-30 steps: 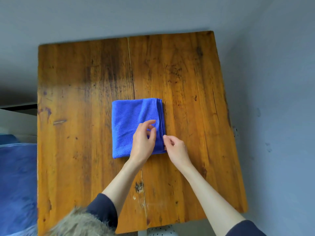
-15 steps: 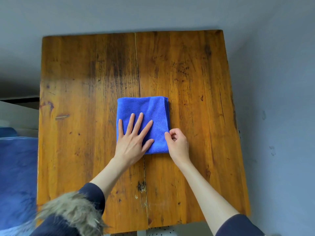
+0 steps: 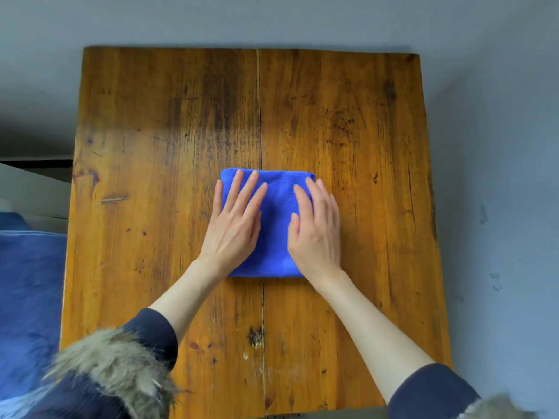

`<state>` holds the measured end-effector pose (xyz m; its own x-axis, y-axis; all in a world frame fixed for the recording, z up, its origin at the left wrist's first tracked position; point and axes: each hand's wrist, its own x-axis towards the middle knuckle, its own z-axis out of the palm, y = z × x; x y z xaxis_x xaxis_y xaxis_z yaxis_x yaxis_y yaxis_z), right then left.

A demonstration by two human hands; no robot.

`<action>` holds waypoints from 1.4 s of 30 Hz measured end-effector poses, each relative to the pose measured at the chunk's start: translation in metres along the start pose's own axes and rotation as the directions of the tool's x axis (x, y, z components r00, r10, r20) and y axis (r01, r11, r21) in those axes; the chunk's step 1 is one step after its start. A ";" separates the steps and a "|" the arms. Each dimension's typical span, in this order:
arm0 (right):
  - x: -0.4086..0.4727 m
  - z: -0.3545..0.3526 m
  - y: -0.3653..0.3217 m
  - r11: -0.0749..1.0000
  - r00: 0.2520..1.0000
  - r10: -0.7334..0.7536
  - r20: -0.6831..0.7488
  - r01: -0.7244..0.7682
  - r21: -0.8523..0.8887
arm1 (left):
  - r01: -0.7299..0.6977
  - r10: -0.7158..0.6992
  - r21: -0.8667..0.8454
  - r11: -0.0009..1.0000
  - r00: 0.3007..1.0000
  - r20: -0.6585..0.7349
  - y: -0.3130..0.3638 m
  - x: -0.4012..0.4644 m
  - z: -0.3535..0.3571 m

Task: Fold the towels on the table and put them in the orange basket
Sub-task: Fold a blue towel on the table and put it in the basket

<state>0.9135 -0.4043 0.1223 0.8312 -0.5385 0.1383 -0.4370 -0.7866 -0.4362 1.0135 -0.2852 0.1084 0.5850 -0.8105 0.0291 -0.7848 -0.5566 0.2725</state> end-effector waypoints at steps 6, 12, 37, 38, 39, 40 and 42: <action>0.009 0.034 0.018 0.990 0.965 0.041 0.260 -0.003 -0.144 | 0.029 -0.032 0.051 0.998 0.998 0.055 -0.013 0.004 0.019; 0.003 0.044 0.031 0.988 0.960 0.080 0.268 -0.041 -0.148 | 0.007 -0.015 0.112 0.994 0.997 0.072 -0.019 0.004 0.035; 0.019 0.000 0.023 0.537 0.557 0.683 0.472 -0.821 0.192 | 0.668 -0.570 -0.574 0.473 0.729 0.380 -0.038 -0.020 -0.012; 0.020 0.001 0.023 0.513 0.554 0.682 0.477 -0.827 0.229 | 0.691 -0.588 -0.579 0.433 0.703 0.399 -0.037 -0.019 -0.012; 0.021 0.000 0.023 0.492 0.553 0.674 0.489 -0.830 0.261 | 0.708 -0.604 -0.588 0.391 0.680 0.416 -0.037 -0.018 -0.012; 0.022 -0.001 0.024 0.477 0.550 0.661 0.511 -0.833 0.280 | 0.720 -0.612 -0.596 0.356 0.662 0.433 -0.037 -0.017 -0.012; 0.024 -0.002 0.025 0.465 0.539 0.617 0.573 -0.837 0.287 | 0.733 -0.606 -0.611 0.300 0.641 0.471 -0.037 -0.016 -0.013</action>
<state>0.9219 -0.4378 0.1161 0.3757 -0.6024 -0.7042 -0.8004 0.1720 -0.5742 1.0360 -0.2486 0.1106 0.7544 -0.2675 -0.5995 0.3183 -0.6496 0.6905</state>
